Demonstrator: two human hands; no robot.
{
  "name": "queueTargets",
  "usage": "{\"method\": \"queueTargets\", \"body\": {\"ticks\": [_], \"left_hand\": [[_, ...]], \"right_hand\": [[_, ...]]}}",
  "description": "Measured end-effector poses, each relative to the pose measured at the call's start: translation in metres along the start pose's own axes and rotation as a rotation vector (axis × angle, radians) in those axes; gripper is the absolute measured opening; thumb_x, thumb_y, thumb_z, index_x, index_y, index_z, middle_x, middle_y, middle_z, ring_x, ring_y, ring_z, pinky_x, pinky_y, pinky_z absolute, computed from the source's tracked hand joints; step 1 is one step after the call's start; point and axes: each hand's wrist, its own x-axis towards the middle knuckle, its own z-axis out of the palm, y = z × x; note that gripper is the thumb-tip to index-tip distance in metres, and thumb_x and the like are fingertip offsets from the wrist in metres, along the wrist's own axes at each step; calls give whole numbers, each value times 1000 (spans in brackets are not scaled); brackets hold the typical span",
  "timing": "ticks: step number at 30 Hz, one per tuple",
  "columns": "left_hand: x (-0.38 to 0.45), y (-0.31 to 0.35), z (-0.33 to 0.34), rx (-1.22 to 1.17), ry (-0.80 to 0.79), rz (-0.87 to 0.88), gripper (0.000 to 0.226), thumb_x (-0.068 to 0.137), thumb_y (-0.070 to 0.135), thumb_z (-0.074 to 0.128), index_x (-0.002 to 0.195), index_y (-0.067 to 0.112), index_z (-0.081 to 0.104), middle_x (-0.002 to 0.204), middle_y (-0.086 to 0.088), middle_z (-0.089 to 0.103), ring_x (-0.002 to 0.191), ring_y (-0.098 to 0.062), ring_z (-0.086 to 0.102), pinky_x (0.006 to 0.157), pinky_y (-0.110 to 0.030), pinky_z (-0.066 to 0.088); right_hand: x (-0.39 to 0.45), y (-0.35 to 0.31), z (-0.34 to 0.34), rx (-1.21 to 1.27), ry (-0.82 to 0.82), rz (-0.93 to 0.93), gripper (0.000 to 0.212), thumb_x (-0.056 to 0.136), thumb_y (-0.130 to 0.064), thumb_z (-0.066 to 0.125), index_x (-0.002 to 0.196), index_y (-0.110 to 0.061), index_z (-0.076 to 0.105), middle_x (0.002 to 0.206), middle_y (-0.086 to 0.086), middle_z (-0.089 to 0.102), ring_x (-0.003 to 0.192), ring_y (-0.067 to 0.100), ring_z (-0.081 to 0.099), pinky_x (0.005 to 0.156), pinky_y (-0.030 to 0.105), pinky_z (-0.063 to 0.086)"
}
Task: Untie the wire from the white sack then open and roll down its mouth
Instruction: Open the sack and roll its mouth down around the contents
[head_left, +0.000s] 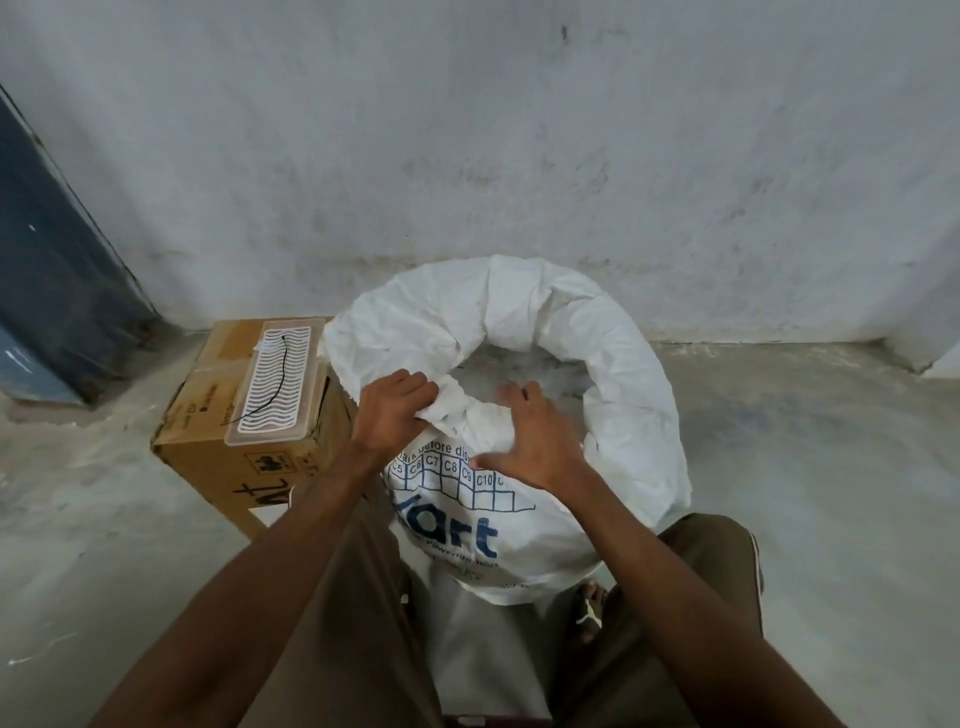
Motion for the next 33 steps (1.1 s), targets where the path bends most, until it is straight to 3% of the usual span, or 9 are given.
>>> {"method": "queueTargets", "body": {"ticks": [6,10,12,15,17,20,25,30,33], "left_hand": [[-10,1,-8,49,24,-55,11,75,16,66,69,10,61,66,-3,56,65,-25,49,52,-34,39],[-18,17,-21,-60,-154,-682,51,60,37,65,110,28,58,116,1,57,112,-24,46,88,-39,44],[-25,36,-18,-138,0,-1091,63,61,38,76,119,34,52,132,-3,48,125,-25,43,102,-44,41],[-21,57,-14,-804,370,-1574,59,66,53,78,114,21,63,120,-6,68,110,-25,66,96,-48,54],[-12,59,-10,-1151,408,-1768,46,76,45,82,109,16,68,108,-6,74,99,-25,72,88,-47,60],[-4,61,4,-1363,493,-1876,37,96,20,69,128,4,61,120,-16,69,108,-35,68,92,-55,57],[1,44,3,-1620,650,-1902,42,106,21,32,138,13,58,140,-17,58,127,-40,55,110,-58,42],[-1,20,-6,-1745,566,-1840,42,88,13,41,117,2,69,122,-27,67,116,-47,61,105,-66,40],[-5,20,-5,-1781,503,-1833,44,95,17,40,127,-1,64,130,-26,64,121,-44,58,108,-58,42]], "right_hand": [[14,-18,18,-101,48,-87,49,61,-36,79,102,-24,54,96,-3,61,84,26,64,64,30,42],[14,-23,29,-9,73,10,37,59,-18,73,93,-20,59,85,-4,64,73,22,62,56,26,40],[12,-26,34,3,120,36,30,59,-15,71,86,-19,59,74,-6,59,64,21,57,54,26,37],[9,-34,41,-29,140,4,25,56,-10,70,77,-16,56,64,-8,50,54,22,52,52,25,31],[7,-38,45,-61,157,-23,25,54,-8,72,75,-13,59,64,-3,56,51,26,55,52,24,31],[3,-40,47,-85,176,-36,25,53,-9,75,72,-14,58,64,-2,58,49,27,57,52,23,29],[-1,-31,43,-23,220,-41,24,54,-15,73,73,-19,59,65,-5,59,51,24,57,52,22,33],[-3,-20,40,-31,241,-173,27,55,-16,71,74,-21,53,60,-4,56,46,22,56,51,21,29],[-1,-10,38,33,160,-232,45,63,-46,79,81,-28,42,64,-8,59,53,17,58,48,23,32]]}}
